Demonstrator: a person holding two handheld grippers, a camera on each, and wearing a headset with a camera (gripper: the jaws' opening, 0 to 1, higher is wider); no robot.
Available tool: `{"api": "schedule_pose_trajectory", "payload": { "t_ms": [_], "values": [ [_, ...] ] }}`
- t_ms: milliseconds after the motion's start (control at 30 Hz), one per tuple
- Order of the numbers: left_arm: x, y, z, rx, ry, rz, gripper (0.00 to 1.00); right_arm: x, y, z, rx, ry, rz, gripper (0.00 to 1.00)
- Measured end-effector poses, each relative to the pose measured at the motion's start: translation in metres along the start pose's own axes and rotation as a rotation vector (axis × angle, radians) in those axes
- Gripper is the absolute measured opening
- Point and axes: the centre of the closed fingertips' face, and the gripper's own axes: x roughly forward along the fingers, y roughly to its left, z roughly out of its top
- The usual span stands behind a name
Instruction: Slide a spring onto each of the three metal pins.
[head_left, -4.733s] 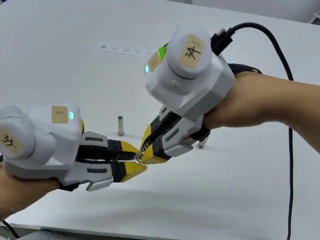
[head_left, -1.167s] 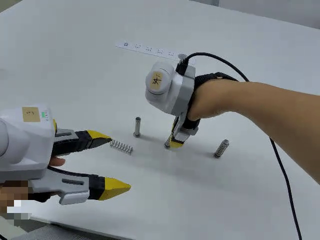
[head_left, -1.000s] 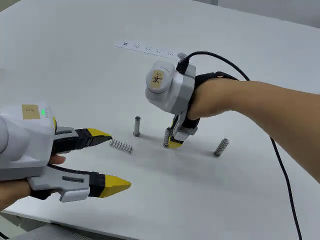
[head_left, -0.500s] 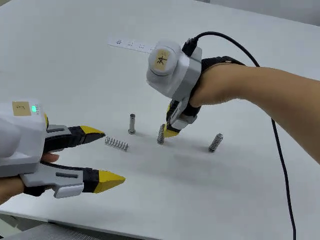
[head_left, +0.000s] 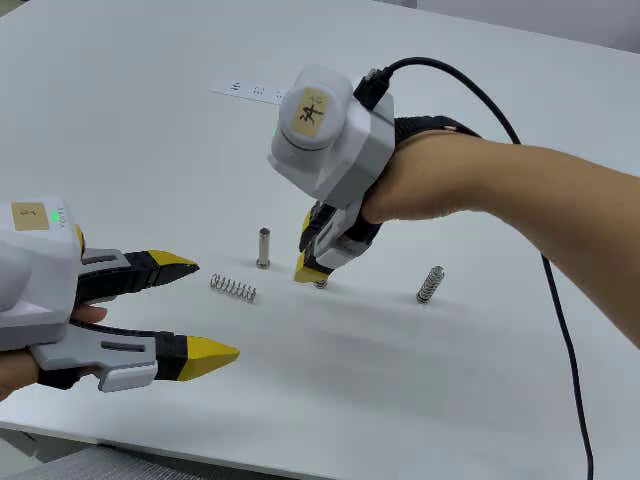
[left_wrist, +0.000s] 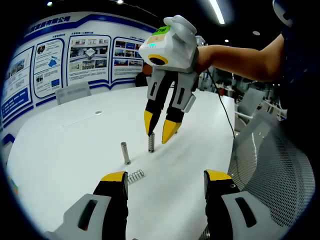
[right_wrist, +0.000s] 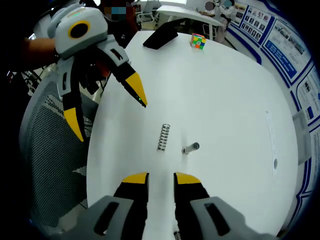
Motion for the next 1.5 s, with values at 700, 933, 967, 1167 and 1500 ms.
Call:
{"api": "schedule_pose_trajectory", "payload": {
  "t_ms": [700, 933, 967, 1167, 1500],
  "values": [
    [-0.009, 0.005, -0.008, -0.011, 0.02, 0.02, 0.62, 0.061, -0.01, 0.017, 0.155, -0.094, -0.021, 0.16],
    [-0.01, 0.005, -0.009, -0.013, 0.024, 0.023, 0.61, 0.074, -0.009, 0.013, 0.173, -0.064, -0.028, 0.16],
    [-0.01, 0.005, -0.01, -0.014, 0.025, 0.023, 0.61, 0.075, -0.009, 0.013, 0.173, -0.06, -0.028, 0.15],
    [-0.009, 0.005, -0.012, -0.016, 0.027, 0.024, 0.61, 0.083, -0.007, 0.01, 0.163, -0.043, -0.022, 0.13],
    [-0.007, 0.005, -0.014, -0.016, 0.032, 0.02, 0.61, 0.069, -0.005, 0.004, 0.138, -0.046, -0.011, 0.11]
  ]
}}
